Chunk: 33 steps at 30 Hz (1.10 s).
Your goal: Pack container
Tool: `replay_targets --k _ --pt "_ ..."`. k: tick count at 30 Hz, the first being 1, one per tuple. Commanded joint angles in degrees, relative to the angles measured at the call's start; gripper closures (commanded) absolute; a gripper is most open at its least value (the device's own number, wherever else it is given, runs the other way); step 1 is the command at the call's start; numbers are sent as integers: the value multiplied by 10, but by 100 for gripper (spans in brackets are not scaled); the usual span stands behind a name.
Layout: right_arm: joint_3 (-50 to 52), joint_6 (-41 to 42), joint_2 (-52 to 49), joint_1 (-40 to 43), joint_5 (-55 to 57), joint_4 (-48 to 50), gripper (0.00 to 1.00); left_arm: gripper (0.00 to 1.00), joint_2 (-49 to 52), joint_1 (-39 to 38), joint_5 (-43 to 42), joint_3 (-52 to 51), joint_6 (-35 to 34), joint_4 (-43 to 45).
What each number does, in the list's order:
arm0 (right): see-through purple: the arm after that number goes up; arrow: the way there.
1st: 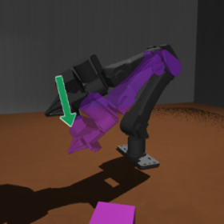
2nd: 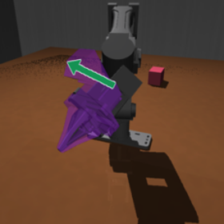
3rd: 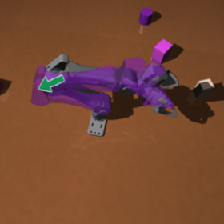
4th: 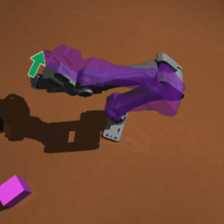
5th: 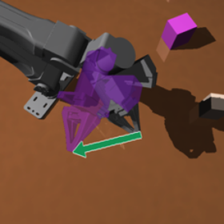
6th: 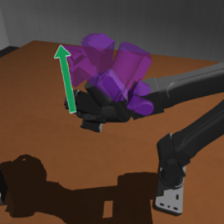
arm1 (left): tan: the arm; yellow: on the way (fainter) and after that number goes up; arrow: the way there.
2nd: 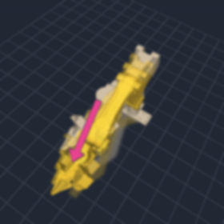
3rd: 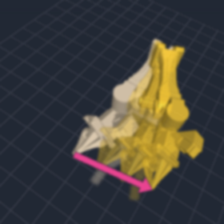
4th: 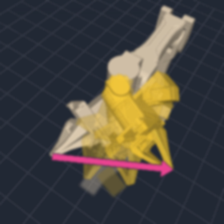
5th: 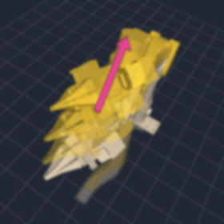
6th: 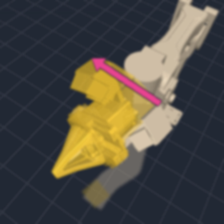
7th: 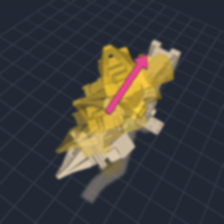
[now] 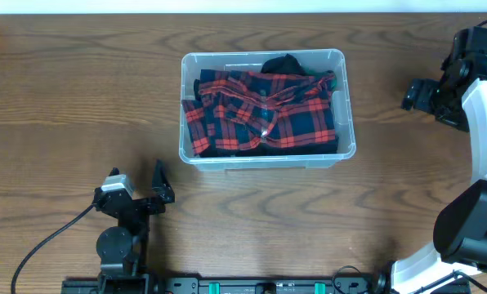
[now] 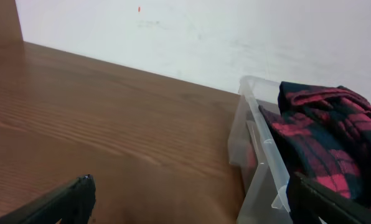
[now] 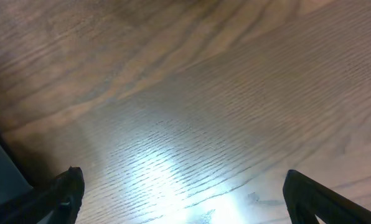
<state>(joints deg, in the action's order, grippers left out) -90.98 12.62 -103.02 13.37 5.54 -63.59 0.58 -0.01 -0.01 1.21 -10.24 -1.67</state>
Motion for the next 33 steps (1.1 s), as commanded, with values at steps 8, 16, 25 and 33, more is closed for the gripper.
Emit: replay_targets --k 8,16,25,33 --pt "-1 6 -4 2 0 -1 1 2 -2 3 10 -10 12 -24" --pt "-1 6 32 -4 0 -1 1 2 -2 3 10 -10 12 -24" --pt "-1 6 223 -65 26 -1 1 2 -2 3 10 -10 12 -24" --pt "82 -13 412 -137 10 81 1 2 -2 3 10 -10 12 -24"
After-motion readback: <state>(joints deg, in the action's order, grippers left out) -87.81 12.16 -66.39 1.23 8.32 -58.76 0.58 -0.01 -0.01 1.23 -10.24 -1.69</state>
